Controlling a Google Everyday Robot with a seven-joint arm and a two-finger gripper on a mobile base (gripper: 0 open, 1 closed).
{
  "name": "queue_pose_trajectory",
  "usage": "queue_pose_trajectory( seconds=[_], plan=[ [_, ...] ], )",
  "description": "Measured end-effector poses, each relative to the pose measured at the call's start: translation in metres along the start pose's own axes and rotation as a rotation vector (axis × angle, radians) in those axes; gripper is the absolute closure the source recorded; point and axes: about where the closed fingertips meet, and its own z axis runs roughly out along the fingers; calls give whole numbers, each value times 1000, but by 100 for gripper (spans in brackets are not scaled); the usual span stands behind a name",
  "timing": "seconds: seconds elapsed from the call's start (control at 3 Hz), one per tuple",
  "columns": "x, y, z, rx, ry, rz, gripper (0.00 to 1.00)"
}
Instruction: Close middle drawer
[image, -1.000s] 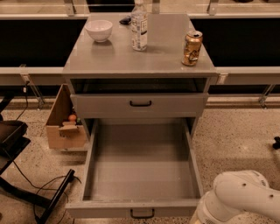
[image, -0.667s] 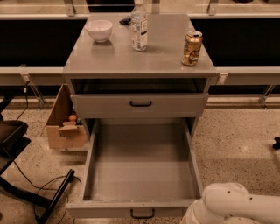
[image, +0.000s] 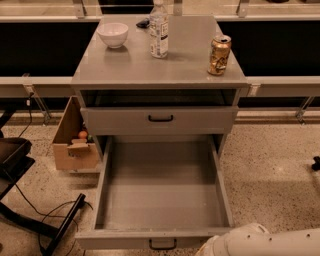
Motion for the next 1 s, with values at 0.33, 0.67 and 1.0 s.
queue_pose_trajectory(
  seconds=[0.33,0.67,1.0],
  plan=[
    [-7,-29,-10,105,-9,-54,100],
    [-13,-45,-24,165,-18,-83,100],
    [-30,-78,-50,266,-63,-127,100]
  ],
)
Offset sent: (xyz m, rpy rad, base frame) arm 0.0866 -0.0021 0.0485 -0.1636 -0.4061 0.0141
